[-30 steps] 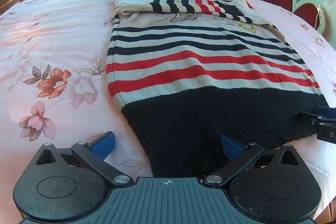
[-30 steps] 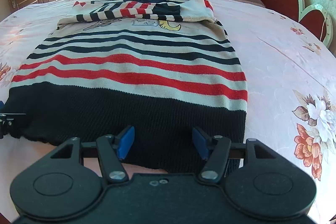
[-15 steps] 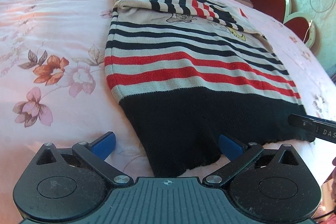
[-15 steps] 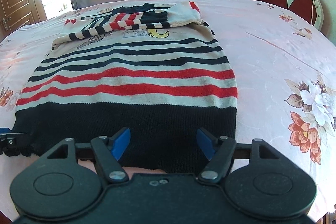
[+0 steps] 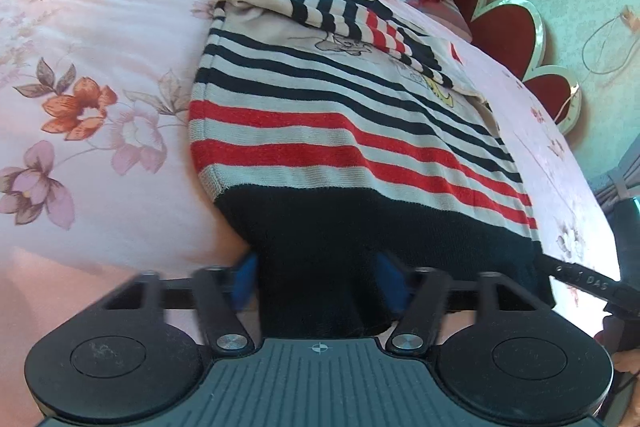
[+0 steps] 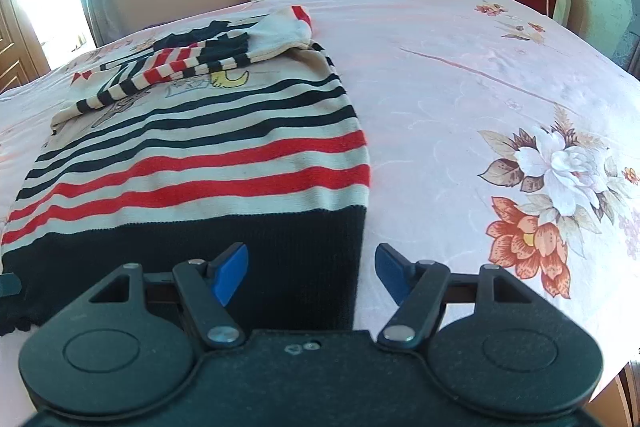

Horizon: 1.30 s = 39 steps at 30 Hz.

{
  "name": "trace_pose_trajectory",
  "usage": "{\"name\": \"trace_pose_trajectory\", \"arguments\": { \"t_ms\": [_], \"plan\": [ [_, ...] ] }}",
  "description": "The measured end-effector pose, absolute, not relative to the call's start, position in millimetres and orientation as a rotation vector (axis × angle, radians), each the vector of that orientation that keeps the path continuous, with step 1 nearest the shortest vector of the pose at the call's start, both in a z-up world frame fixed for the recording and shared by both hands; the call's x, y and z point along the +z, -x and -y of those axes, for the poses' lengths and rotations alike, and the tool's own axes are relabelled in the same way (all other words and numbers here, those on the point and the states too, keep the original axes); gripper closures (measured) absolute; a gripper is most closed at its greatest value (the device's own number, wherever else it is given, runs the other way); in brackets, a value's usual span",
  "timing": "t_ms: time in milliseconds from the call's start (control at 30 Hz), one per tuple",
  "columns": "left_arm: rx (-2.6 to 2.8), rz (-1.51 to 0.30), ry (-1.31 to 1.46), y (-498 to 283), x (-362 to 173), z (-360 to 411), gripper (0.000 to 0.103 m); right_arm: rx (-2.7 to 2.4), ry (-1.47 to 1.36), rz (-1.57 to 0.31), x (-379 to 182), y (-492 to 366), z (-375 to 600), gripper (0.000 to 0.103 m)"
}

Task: Fold small clothes
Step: 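Grasp the black hem band with both tools, then lift the held hem with both tools, fold it over onto the collar, release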

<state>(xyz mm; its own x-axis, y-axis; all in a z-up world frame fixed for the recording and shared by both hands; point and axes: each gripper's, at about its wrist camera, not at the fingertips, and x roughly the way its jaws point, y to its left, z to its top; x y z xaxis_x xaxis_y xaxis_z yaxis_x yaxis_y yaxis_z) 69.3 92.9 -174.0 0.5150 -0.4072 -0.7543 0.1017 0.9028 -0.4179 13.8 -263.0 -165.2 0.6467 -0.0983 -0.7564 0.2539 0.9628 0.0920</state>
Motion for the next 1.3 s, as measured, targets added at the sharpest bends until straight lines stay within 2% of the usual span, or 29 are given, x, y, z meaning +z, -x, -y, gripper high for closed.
{"name": "trace_pose_trajectory", "arguments": {
  "t_ms": [33, 167, 200, 233, 267, 333, 433, 700, 933, 1300],
  "plan": [
    [-0.321, -1.001, 0.355, -72, -176, -93, 0.079, -0.201, -0.202, -0.855, -168, -16, 267, 0.034],
    [-0.335, -1.030, 0.384, -80, -179, -94, 0.080, -0.187, -0.246, -0.899, -178, -23, 276, 0.036],
    [-0.346, -1.032, 0.367, -81, -178, -92, 0.082, -0.181, -0.244, -0.902, -178, -24, 276, 0.040],
    [-0.350, -1.033, 0.358, -82, -178, -92, 0.088, -0.172, -0.243, -0.911, -177, -25, 275, 0.050],
    [-0.353, -1.037, 0.357, -84, -177, -92, 0.089, -0.153, -0.251, -0.922, -176, -25, 274, 0.055],
    [-0.359, -1.038, 0.362, -88, -174, -92, 0.089, -0.106, -0.258, -0.955, -173, -27, 273, 0.077],
    [-0.382, -1.016, 0.325, -92, -167, -88, 0.089, -0.063, -0.317, -0.988, -169, -34, 278, 0.092],
    [-0.415, -0.880, 0.271, -122, -127, -83, 0.089, 0.055, -0.483, -0.836, -131, -61, 292, 0.093],
    [-0.378, -0.777, 0.292, -179, -104, -84, 0.089, 0.096, -0.534, -0.708, -104, -128, 300, 0.093],
    [-0.317, -0.716, 0.310, -294, -102, -77, 0.089, 0.102, -0.588, -0.641, -103, -244, 311, 0.093]
  ]
}}
